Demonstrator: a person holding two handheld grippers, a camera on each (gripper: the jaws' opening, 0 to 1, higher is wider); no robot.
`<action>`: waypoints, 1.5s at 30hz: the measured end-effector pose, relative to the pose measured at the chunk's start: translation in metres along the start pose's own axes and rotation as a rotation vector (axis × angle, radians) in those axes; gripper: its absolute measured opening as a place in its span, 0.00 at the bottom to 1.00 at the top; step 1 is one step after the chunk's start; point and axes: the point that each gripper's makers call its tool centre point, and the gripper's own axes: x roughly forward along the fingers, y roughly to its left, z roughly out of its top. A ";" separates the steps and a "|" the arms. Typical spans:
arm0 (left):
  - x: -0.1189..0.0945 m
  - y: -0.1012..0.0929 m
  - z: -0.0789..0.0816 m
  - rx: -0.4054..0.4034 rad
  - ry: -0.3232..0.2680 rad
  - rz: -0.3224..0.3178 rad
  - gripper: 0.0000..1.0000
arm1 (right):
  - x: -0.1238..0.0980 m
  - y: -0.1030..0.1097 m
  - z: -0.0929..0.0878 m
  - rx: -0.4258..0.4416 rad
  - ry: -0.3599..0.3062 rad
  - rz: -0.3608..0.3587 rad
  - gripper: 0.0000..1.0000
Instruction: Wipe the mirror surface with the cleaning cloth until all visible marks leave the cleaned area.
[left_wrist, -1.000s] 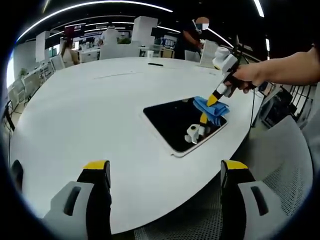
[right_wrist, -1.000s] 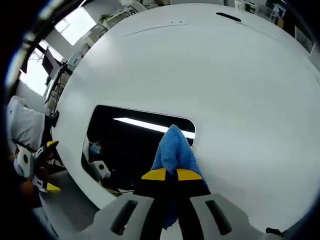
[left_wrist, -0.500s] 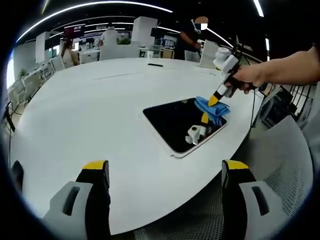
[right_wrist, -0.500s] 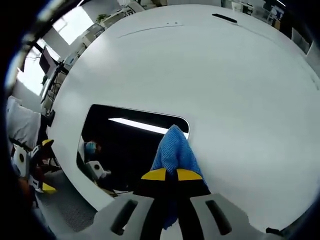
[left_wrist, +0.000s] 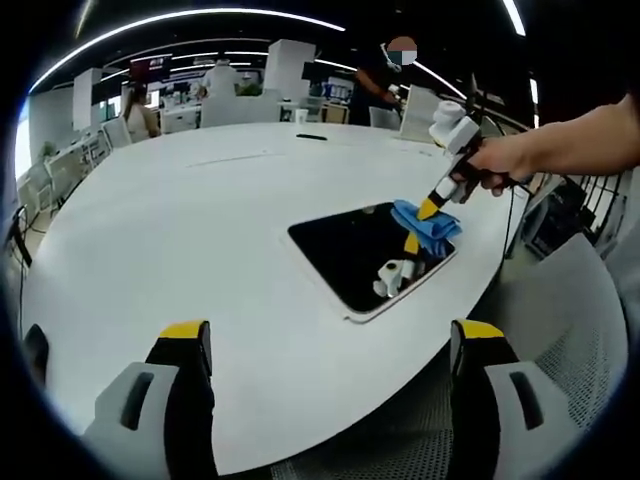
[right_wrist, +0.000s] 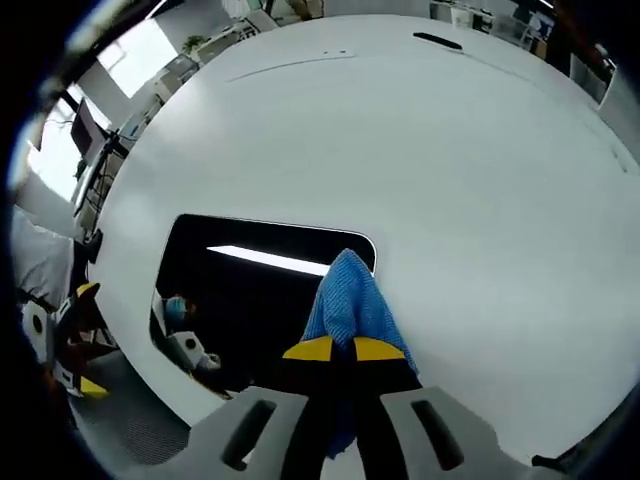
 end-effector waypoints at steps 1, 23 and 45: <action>0.000 0.000 0.000 0.000 0.000 0.000 0.99 | 0.000 0.000 -0.001 -0.004 0.001 -0.002 0.00; -0.001 -0.001 0.000 0.003 -0.001 -0.001 0.98 | -0.009 0.005 -0.036 0.024 0.005 0.017 0.00; 0.000 0.000 0.003 0.003 -0.009 0.001 0.98 | -0.015 0.010 -0.053 0.073 0.049 0.015 0.00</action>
